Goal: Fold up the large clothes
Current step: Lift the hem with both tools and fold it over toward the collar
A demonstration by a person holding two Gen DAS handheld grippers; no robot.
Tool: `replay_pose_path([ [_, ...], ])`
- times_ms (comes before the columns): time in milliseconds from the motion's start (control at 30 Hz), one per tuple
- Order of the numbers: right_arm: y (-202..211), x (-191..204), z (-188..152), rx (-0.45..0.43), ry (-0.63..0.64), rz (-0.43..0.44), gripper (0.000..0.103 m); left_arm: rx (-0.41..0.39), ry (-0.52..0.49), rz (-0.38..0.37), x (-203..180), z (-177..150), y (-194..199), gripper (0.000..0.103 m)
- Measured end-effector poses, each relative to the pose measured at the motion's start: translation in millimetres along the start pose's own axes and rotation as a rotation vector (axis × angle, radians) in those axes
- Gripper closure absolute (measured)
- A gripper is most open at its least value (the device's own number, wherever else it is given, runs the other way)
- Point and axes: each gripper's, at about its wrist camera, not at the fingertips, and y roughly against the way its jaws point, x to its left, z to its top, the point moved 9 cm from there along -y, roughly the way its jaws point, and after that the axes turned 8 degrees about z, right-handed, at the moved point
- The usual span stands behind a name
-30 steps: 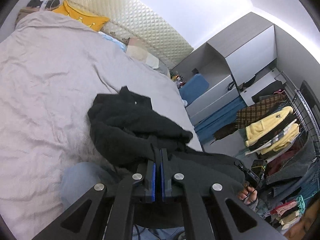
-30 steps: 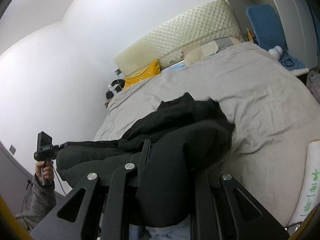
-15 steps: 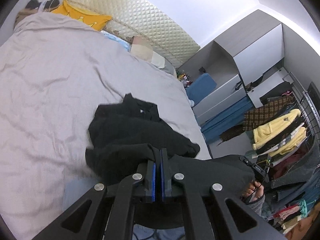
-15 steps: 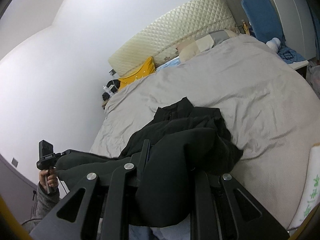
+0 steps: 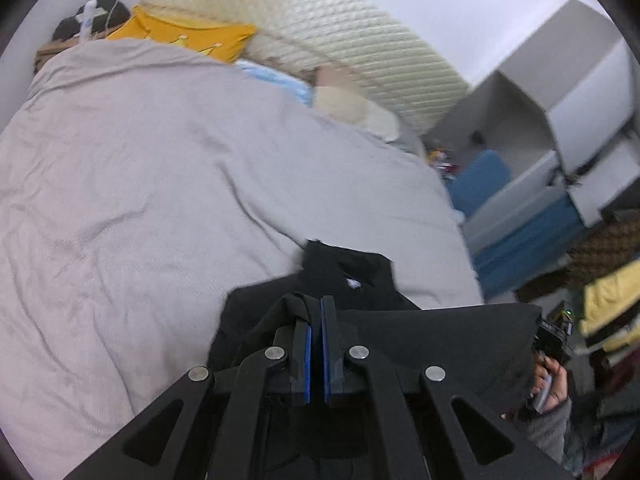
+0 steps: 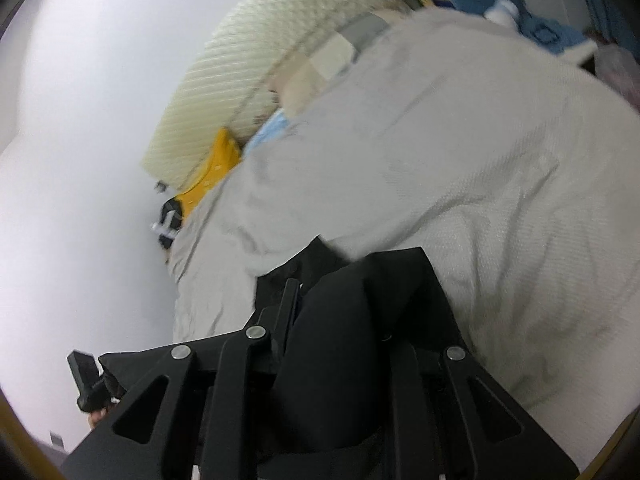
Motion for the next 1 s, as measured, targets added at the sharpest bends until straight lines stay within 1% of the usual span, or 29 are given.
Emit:
replay_pose_path([
  [100,-34.0,-19.2,13.0,0.022,-0.042,-0.039,0.083,0.029,-0.007,0.086,1.2,16.4,-39.7,0.099],
  [200,-66.9,-43.4,25.0,0.047,-0.087,-0.088,0.083,0.045,-0.024,0.161,-0.7,28.8,-70.4,0.099],
  [267,-84.4,-56.8,31.5,0.056,-0.111,-0.115,0.083,0.052,-0.031,0.201,-0.7,36.8,-92.8,0.099],
  [367,-108.9,-76.9,37.3,0.065,-0.151,-0.147,0.083,0.079,-0.024,0.235,3.2,43.4,-124.4,0.099],
  [533,-142.5,-102.4,45.8,0.097,-0.158,-0.195,0.083,0.127,-0.008,0.253,13.1,47.6,-174.6,0.099],
  [600,-152.2,-112.5,47.6,0.107,-0.167,-0.204,0.083,0.159,0.012,0.257,18.0,46.4,-197.8,0.099],
  [700,-165.7,-126.5,46.6,0.128,-0.178,-0.222,0.083,0.189,0.019,0.251,20.5,42.5,-220.1,0.099],
  [767,-172.2,-134.3,44.1,0.139,-0.189,-0.223,0.083,0.202,0.029,0.250,23.3,39.7,-228.6,0.099],
  [833,-175.0,-140.1,41.2,0.137,-0.221,-0.195,0.083,0.209,0.030,0.245,23.4,38.2,-233.4,0.099],
  [900,-174.1,-141.7,39.5,0.137,-0.230,-0.177,0.082,0.212,0.039,0.230,25.0,34.9,-231.1,0.098],
  [933,-171.5,-140.5,38.2,0.139,-0.227,-0.165,0.079,0.213,0.046,0.224,25.8,33.9,-229.2,0.098],
  [1000,-168.9,-136.8,37.2,0.145,-0.231,-0.137,0.077,0.225,0.073,0.204,28.3,28.3,-221.1,0.098],
])
